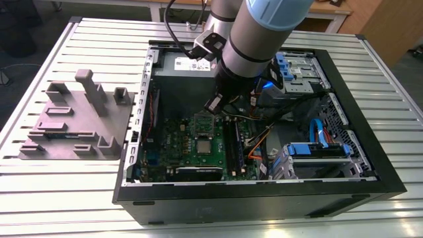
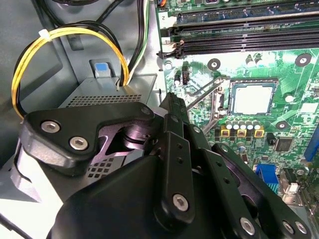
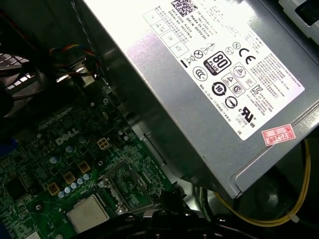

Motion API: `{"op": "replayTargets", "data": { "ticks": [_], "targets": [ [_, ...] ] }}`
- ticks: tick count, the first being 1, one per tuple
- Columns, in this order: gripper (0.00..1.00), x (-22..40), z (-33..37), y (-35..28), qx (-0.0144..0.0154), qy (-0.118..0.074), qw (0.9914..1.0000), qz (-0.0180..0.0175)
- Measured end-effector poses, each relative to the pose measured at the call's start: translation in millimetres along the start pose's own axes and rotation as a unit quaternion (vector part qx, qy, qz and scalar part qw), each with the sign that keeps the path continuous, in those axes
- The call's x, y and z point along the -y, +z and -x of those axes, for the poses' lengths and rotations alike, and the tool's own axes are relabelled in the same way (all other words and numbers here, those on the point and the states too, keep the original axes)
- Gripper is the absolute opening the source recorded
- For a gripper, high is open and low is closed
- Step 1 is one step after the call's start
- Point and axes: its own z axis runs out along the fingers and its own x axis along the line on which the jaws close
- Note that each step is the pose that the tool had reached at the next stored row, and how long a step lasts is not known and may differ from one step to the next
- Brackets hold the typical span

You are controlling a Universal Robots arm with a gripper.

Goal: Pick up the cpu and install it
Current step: 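Close the cpu cover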

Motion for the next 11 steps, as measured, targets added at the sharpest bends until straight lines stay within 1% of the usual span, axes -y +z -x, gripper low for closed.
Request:
{"op": "replayTargets", "data": {
  "ticks": [6,11],
  "targets": [
    [0.1,0.2,-0.8,-0.6,-0.0002,0.0,1.0,-0.0001],
    [0.1,1.5,-5.2,-1.1,-0.0003,-0.001,1.0,0.0001]
  ]
}}
